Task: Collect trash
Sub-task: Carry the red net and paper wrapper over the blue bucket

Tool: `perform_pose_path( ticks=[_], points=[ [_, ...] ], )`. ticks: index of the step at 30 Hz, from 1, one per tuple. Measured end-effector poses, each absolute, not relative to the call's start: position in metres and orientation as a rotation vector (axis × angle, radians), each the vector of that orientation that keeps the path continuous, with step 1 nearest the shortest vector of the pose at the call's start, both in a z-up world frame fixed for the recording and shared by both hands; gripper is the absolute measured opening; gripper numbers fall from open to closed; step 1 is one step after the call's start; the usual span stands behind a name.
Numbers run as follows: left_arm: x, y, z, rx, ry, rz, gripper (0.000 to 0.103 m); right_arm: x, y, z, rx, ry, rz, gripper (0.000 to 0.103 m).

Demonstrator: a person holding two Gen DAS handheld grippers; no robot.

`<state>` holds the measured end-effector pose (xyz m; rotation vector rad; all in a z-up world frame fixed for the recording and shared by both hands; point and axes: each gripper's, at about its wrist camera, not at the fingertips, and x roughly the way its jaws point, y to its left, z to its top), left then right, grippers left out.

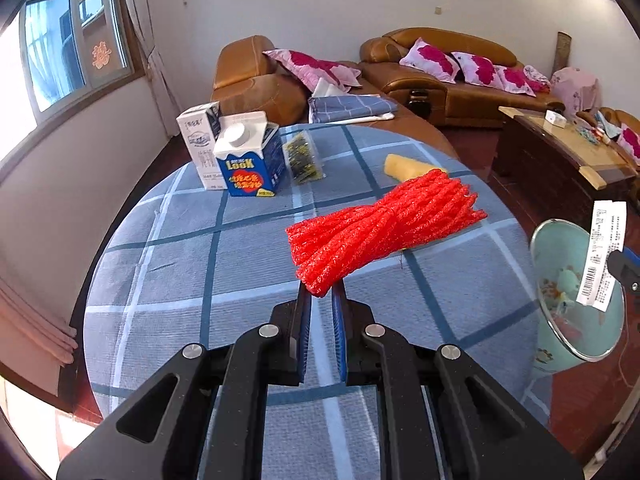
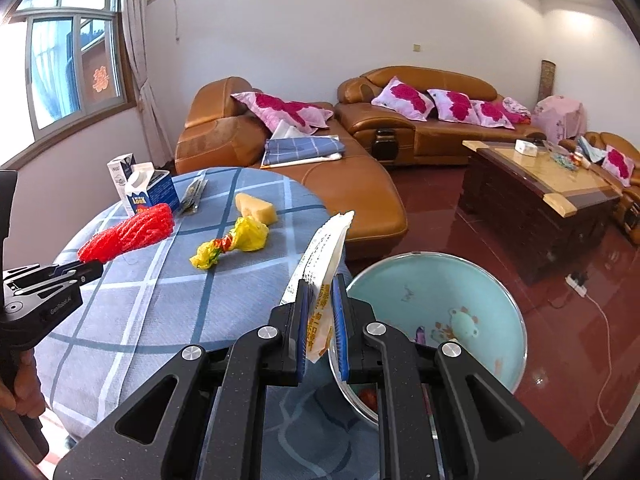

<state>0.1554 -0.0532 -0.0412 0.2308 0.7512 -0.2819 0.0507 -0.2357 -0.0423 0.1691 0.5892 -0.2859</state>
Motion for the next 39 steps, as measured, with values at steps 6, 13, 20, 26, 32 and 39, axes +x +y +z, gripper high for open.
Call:
perform_pose_path(
  ticks=[6,13,20,26,32,39],
  points=[
    [0.146,-0.062,-0.036,0.24,0.737,-0.3,0.011,0.042,-0.242,-0.041,0.176,0.58,-0.302,0.013],
    [0.136,-0.072,-0.033,0.255,0.726,-0.318,0.011,0.033,-0.251,-0.042,0.189,0.573,-0.327,0.013],
    [0.128,-0.088,-0.031,0.27,0.719,-0.356,0.011,0.024,-0.26,-0.043,0.194,0.573,-0.358,0.013],
    [0.122,-0.108,-0.034,0.281,0.724,-0.398,0.011,0.013,-0.277,-0.048,0.212,0.576,-0.402,0.013],
    [0.117,-0.124,-0.034,0.302,0.717,-0.424,0.011,0.003,-0.293,-0.054,0.228,0.584,-0.438,0.013],
    [0.111,-0.149,-0.034,0.328,0.715,-0.459,0.011,-0.004,-0.308,-0.058,0.239,0.581,-0.477,0.013]
  ],
)
